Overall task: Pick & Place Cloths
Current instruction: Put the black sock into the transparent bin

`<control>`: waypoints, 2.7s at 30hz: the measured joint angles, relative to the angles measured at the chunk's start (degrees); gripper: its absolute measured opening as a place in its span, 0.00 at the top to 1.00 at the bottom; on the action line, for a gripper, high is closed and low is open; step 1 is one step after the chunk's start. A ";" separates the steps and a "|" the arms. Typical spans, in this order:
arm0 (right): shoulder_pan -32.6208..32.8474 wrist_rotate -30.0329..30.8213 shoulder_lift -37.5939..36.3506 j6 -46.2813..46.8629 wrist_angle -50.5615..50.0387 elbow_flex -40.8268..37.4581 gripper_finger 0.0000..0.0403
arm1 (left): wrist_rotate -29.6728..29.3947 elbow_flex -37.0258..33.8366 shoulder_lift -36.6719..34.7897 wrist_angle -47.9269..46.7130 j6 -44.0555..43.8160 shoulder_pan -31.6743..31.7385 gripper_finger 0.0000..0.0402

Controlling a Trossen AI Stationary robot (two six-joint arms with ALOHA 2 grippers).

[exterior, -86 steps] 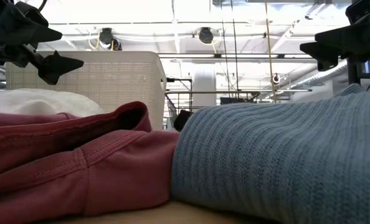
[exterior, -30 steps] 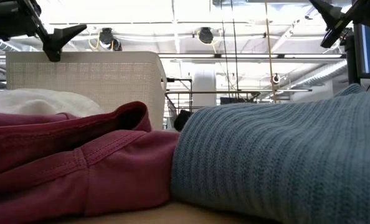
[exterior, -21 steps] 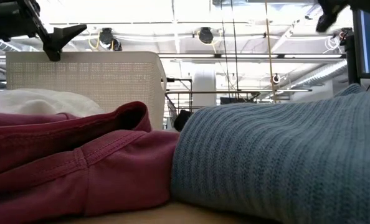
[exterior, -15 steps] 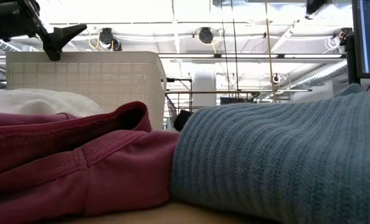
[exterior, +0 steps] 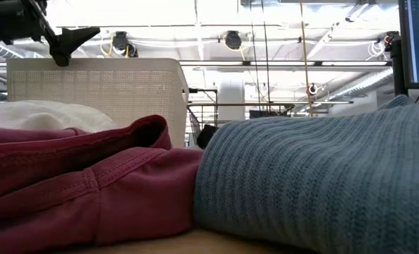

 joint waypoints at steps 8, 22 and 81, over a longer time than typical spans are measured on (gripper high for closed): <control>0.00 0.05 6.86 0.03 0.19 3.68 0.51 | 0.07 12.28 9.48 -9.73 -1.36 -4.67 0.10; 0.00 0.04 21.78 -0.80 -16.06 12.20 0.51 | -5.44 40.14 27.87 -37.37 0.49 -13.08 0.10; -6.84 3.28 56.99 -9.72 -27.28 20.91 0.31 | -12.84 47.45 31.98 -45.42 -3.21 -19.88 0.10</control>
